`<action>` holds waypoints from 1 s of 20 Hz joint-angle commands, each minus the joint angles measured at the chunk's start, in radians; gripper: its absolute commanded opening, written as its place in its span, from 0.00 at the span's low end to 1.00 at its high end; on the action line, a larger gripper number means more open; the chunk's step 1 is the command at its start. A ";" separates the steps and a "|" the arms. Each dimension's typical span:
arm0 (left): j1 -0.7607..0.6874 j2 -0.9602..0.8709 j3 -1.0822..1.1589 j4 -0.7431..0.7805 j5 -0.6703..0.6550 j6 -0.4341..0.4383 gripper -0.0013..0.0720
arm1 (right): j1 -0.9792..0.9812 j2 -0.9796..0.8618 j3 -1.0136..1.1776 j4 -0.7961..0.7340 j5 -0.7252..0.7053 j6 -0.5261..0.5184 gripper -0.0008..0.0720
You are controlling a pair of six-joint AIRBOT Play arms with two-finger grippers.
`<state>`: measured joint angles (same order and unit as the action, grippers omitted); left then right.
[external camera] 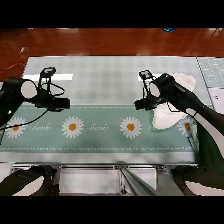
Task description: Fold the shirts.
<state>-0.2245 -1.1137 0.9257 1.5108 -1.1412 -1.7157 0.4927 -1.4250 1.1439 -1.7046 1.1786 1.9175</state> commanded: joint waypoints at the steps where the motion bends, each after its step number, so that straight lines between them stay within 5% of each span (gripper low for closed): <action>1: 0.000 -0.001 -0.018 0.000 0.010 0.000 0.05 | 0.001 0.000 0.000 0.000 0.000 0.000 0.04; 13: 0.000 -0.001 -0.021 0.001 0.040 0.026 0.05 | 0.001 0.000 0.000 0.001 -0.002 0.002 0.04; 20: 0.000 -0.003 -0.021 0.001 0.042 0.053 0.05 | 0.001 0.000 0.000 0.024 -0.167 0.014 0.04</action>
<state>-0.2245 -1.1149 0.9054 1.5116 -1.1015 -1.6707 0.4927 -1.4250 1.1439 -1.6989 1.0779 1.9236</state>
